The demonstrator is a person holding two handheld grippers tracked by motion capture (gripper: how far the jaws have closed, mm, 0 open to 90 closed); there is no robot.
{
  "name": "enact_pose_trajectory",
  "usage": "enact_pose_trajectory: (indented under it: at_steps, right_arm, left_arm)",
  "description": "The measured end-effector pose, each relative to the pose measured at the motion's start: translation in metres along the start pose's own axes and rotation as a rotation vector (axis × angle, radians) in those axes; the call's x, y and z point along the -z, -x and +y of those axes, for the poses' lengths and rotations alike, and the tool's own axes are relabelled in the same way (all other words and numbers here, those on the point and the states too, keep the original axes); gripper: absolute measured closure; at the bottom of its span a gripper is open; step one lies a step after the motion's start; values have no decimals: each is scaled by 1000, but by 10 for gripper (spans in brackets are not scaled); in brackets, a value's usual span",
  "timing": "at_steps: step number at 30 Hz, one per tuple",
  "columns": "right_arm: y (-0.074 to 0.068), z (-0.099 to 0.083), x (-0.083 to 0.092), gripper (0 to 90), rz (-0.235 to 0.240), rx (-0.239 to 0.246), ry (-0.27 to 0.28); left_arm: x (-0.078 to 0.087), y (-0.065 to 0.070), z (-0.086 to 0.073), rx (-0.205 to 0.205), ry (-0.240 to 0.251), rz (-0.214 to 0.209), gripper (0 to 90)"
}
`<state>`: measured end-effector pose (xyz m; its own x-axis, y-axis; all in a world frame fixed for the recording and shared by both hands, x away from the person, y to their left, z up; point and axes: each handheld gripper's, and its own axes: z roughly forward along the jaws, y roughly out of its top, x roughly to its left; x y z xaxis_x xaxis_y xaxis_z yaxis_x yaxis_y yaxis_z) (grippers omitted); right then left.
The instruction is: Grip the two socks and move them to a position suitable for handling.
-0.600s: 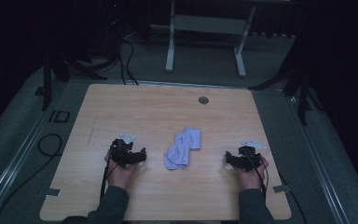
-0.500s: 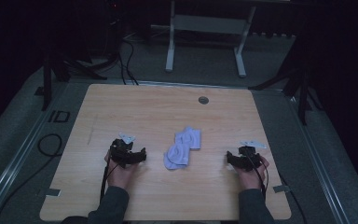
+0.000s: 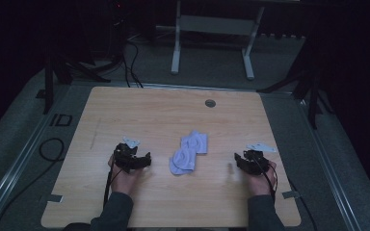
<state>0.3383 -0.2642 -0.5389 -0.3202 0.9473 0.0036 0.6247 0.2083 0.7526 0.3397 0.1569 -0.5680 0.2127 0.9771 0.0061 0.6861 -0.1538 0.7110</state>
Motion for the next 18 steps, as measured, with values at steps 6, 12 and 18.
enact_pose_trajectory:
  at_steps: [6,12,18]
  right_arm:
    - [-14,6,6,843,75,71,18]
    - [-29,11,9,898,106,143,10]
    - [-41,22,12,899,180,177,11]
  left_arm:
    - [0,0,0,1,1,-1,152]
    - [2,-2,0,7,2,4,205]
    - [2,-4,0,3,10,0,242]
